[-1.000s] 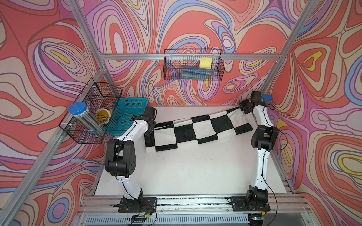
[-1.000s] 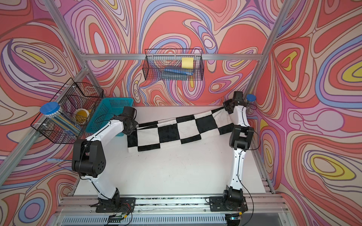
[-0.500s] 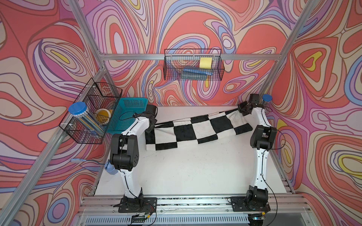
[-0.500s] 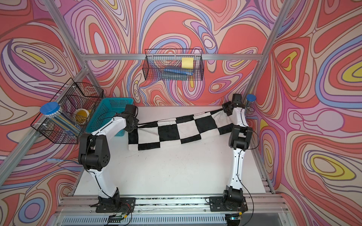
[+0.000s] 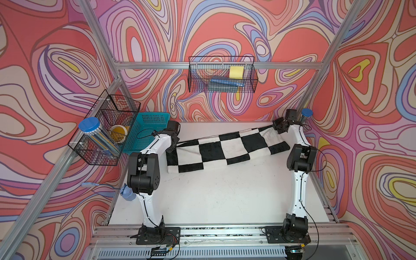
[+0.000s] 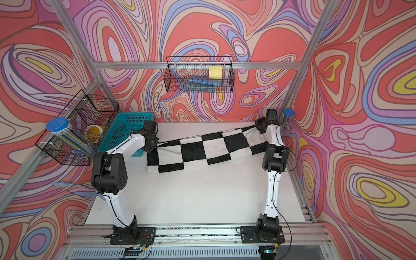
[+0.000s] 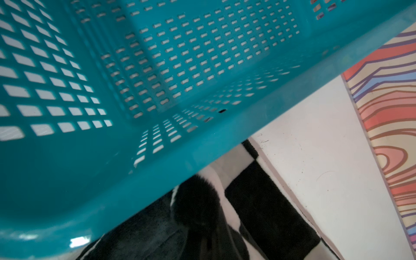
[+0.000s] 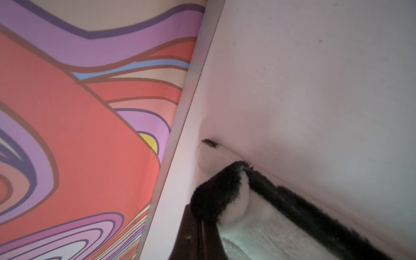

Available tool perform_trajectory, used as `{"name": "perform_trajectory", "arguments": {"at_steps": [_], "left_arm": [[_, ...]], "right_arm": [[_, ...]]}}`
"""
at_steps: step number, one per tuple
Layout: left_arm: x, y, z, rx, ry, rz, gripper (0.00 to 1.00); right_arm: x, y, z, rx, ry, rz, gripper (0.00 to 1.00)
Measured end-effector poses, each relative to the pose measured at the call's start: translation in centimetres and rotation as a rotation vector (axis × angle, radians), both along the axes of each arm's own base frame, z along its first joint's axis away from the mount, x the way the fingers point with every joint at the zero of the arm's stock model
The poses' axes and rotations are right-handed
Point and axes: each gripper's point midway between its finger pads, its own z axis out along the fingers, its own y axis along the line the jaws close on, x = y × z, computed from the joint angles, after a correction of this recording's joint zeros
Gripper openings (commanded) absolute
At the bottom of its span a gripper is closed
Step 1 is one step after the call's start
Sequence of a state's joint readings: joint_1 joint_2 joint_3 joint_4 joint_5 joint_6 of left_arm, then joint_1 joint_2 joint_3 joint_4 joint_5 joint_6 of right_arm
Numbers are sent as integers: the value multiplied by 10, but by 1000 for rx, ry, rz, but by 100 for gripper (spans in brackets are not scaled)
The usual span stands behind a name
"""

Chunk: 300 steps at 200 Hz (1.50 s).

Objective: Roll up the pillowcase
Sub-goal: Fold the pillowcase at the center of the board.

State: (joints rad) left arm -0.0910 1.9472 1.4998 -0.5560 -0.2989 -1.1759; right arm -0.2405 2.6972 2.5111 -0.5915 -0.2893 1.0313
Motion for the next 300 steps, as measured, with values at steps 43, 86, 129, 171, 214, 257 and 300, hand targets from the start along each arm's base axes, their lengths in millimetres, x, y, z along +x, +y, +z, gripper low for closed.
{"name": "perform_trajectory", "arguments": {"at_steps": [43,86,129,171,214,257,300], "left_arm": [[8,4,-2,0,-2,9,0],[12,6,-6,0,1,14,0],[16,9,-5,-3,-10,24,0],[28,10,-20,-8,-2,26,16],[44,11,-30,-8,-3,20,85],[67,-3,-17,-45,-90,-59,99],[83,-28,14,-86,-192,-177,81]], "right_arm": [[7,-2,15,-4,-46,-7,0],[13,-2,19,9,-70,-14,0],[21,-2,25,23,-114,-20,0],[33,1,23,54,-170,-28,19],[43,1,-3,106,-185,-47,73],[32,6,-4,83,-175,5,71],[24,14,35,43,-213,80,43]]}}
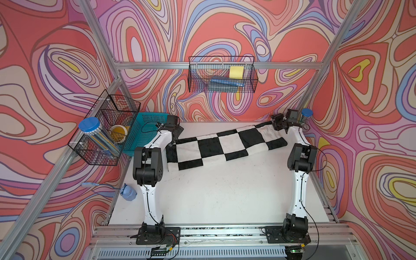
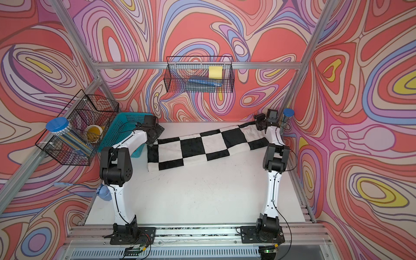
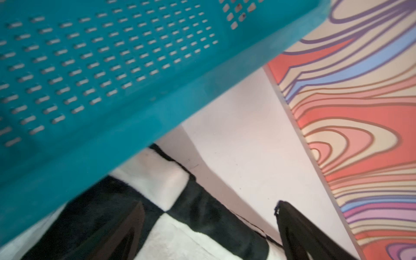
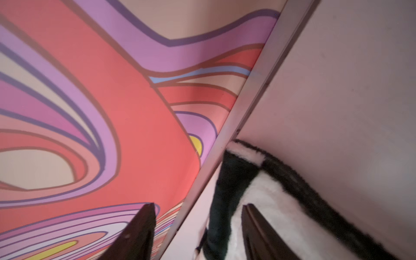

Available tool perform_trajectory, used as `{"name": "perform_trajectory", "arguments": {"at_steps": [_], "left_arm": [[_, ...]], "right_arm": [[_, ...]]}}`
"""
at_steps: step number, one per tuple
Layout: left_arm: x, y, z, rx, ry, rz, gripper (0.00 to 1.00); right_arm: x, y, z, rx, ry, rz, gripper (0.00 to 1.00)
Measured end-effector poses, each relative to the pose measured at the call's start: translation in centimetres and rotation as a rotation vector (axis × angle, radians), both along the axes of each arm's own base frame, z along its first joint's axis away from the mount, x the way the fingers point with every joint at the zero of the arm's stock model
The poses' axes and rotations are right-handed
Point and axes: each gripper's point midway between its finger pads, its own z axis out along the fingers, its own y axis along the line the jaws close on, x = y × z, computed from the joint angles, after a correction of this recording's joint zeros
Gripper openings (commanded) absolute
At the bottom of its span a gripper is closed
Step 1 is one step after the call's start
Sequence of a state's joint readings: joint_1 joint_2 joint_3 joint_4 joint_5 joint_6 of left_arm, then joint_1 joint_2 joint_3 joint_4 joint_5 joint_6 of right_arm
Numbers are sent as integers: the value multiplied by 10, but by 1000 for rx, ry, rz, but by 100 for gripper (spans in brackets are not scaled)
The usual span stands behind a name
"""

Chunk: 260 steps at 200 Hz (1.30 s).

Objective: Roll up the pillowcase
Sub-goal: Fold the pillowcase at the center of the board, then adjust the pillowcase at the center of the board.

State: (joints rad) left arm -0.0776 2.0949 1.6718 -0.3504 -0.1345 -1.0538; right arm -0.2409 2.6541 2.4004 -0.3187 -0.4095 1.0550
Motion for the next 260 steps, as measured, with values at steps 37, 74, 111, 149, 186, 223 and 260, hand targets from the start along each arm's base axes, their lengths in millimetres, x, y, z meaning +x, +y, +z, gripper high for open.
{"name": "perform_trajectory", "arguments": {"at_steps": [37,74,111,149,186,223,260], "left_arm": [[0,-40,29,5,-53,-167,0],[-30,-86,3,7,44,-337,0],[-94,-75,-71,15,315,-364,0],[-117,-70,-89,16,427,-383,0],[-130,-74,-93,-2,445,-418,0],[-171,-96,-97,-36,490,-511,0],[-234,-154,-100,-131,535,-693,0]], "right_arm": [[-24,14,25,-28,27,71,0],[-78,67,6,-60,172,211,0],[-132,159,-54,-100,375,417,0],[-163,190,-81,-169,493,489,0],[-154,178,-83,-199,542,485,0],[-149,177,-83,-221,560,502,0],[-137,183,-82,-242,557,538,0]]}}
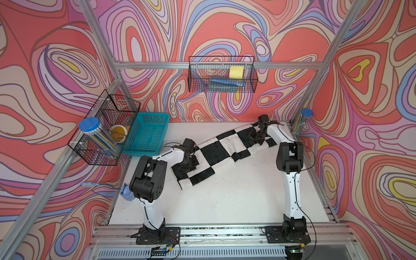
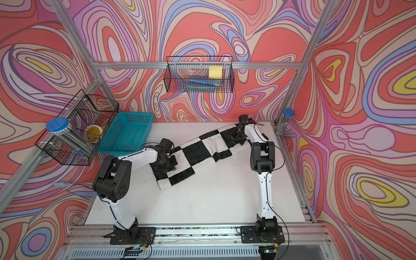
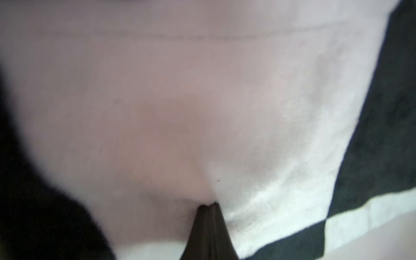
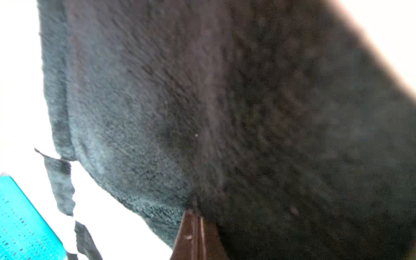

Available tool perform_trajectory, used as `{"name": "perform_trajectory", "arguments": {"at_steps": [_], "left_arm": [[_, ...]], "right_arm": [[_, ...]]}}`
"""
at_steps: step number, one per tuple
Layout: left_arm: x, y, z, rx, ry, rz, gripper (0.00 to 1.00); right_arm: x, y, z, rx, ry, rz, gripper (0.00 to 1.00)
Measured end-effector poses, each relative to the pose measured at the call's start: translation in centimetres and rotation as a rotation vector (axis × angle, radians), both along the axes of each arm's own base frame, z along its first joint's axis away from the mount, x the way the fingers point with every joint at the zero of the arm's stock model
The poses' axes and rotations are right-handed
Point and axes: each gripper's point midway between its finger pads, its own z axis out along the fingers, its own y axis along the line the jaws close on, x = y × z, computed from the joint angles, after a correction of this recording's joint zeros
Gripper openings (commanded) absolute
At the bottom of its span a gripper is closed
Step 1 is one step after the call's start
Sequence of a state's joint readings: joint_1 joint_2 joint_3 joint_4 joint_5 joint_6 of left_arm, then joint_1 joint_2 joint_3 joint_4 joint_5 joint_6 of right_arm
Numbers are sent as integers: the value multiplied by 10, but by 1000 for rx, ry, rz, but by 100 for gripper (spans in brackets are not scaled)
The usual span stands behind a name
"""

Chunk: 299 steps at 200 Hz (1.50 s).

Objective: Roll up the pillowcase
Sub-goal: Adjust the pillowcase at the center of the board.

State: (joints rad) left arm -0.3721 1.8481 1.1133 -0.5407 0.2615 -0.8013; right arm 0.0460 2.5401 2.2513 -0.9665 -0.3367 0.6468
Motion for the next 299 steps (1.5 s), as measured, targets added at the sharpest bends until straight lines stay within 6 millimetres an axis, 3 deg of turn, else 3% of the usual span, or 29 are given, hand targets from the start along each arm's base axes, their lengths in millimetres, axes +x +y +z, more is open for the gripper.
{"name": "perform_trajectory", "arguments": {"at_steps": [38,79,94,111,135,166,195,204,219,232,250,266,286,299], "left_arm": [[-88,-74,5,-183,155,-198,0],[-150,-120,6,-249,311,-327,0],[-160,-137,6,-277,363,-353,0],[-157,-162,7,-302,371,-395,0],[-145,-198,8,-327,351,-446,0],[-140,-210,10,-341,351,-457,0],[-143,-204,12,-330,350,-450,0],[-147,-197,14,-313,350,-434,15],[-156,-183,23,-296,352,-397,21],[-162,-173,39,-301,334,-369,40],[-161,-169,68,-328,279,-349,47],[-151,-170,91,-332,218,-340,45],[-116,-168,112,-336,130,-301,21],[-78,-160,117,-338,78,-241,10]], "right_arm": [[24,30,0,12,-51,54,0],[20,106,1,85,-88,174,0],[12,137,1,121,-89,227,0],[0,170,1,163,-85,286,0],[-10,191,0,174,-84,331,0],[-6,179,3,182,-97,319,0],[16,135,15,173,-135,260,0],[19,121,20,166,-146,245,2],[19,97,37,152,-163,220,9],[16,84,55,139,-187,217,11],[10,82,87,127,-240,240,5],[-5,87,107,117,-258,268,0],[-46,90,111,95,-214,295,0],[-83,87,99,80,-153,304,0]]}}
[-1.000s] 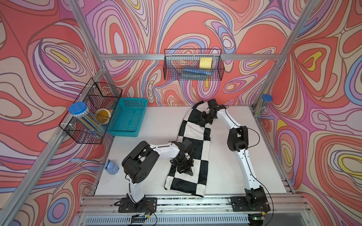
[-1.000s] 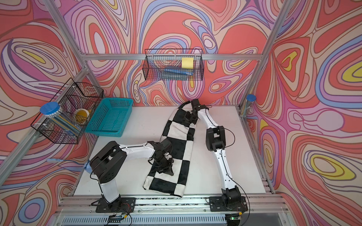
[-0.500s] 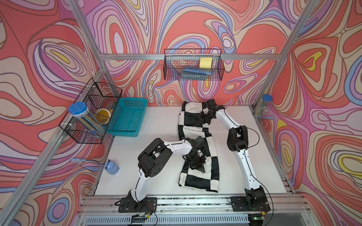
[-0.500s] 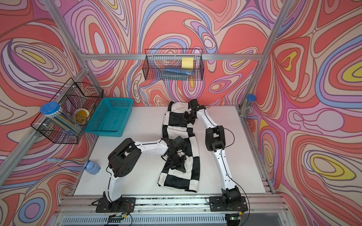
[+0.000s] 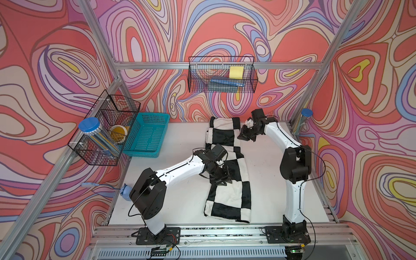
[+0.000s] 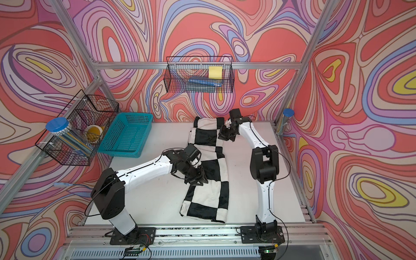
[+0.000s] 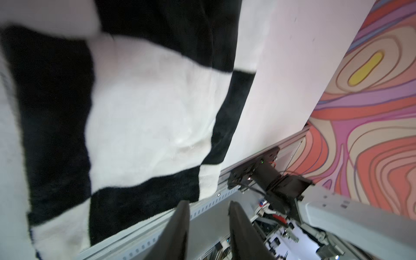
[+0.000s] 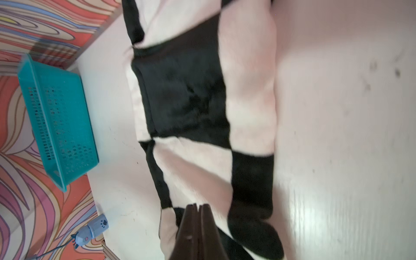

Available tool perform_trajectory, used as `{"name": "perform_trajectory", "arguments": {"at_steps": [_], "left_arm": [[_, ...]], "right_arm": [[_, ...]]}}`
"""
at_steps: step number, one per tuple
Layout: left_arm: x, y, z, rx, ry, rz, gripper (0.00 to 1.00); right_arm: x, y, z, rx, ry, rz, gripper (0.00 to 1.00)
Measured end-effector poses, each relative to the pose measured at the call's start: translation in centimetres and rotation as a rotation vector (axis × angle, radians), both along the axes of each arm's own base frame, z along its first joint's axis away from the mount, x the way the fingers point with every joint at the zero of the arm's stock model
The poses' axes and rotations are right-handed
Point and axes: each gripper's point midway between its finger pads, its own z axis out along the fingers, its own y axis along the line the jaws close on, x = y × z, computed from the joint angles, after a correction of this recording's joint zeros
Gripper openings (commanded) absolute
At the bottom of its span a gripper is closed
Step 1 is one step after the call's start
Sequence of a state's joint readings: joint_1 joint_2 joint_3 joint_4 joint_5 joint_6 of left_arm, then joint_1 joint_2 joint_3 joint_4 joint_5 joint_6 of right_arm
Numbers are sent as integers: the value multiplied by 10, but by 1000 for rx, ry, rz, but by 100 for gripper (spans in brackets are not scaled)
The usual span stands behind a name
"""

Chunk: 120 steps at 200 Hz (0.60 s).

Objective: Roll up the pillowcase
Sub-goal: Adjust the pillowcase at the center of the board.

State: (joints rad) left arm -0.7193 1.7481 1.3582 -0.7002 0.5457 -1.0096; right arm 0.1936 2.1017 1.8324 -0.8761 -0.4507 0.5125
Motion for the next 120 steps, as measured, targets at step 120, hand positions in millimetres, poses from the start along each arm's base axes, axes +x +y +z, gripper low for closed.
{"name": "perform_trajectory", "arguments": {"at_steps": [120], "left_arm": [[155,31,-104,251,10,123,9]], "right_arm": [[-82,16,-101,-83,224,110,0]]}}
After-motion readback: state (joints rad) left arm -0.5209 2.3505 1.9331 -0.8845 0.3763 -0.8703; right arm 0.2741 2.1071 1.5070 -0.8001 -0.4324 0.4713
